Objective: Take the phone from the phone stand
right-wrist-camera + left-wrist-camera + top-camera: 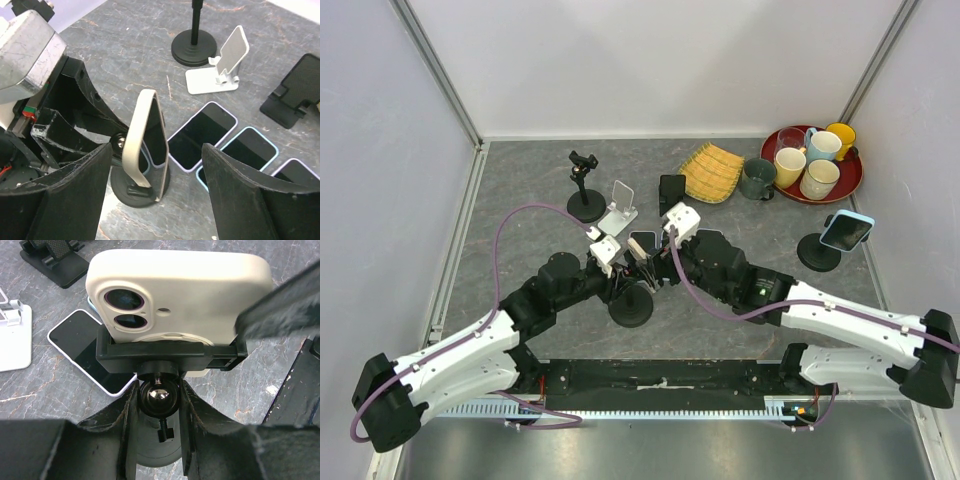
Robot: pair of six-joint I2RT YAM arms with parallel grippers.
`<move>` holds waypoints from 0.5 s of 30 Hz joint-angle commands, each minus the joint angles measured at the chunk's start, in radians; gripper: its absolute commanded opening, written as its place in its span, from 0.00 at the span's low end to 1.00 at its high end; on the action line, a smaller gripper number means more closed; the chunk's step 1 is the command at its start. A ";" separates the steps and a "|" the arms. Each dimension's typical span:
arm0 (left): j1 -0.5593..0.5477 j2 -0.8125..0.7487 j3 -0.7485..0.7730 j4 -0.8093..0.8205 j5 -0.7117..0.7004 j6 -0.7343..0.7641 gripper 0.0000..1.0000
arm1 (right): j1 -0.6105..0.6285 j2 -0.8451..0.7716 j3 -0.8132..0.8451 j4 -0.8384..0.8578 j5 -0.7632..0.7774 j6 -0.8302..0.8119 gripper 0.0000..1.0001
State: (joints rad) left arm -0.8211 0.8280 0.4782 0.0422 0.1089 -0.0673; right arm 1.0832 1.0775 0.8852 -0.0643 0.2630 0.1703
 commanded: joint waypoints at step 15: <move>0.004 0.003 0.034 -0.007 -0.044 0.015 0.02 | 0.046 0.162 0.021 0.162 0.170 0.070 0.53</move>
State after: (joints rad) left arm -0.8215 0.8303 0.4808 0.0402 0.1078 -0.0669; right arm 1.1236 1.2224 0.8852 0.0334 0.3775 0.2192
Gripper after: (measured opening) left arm 0.377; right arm 0.544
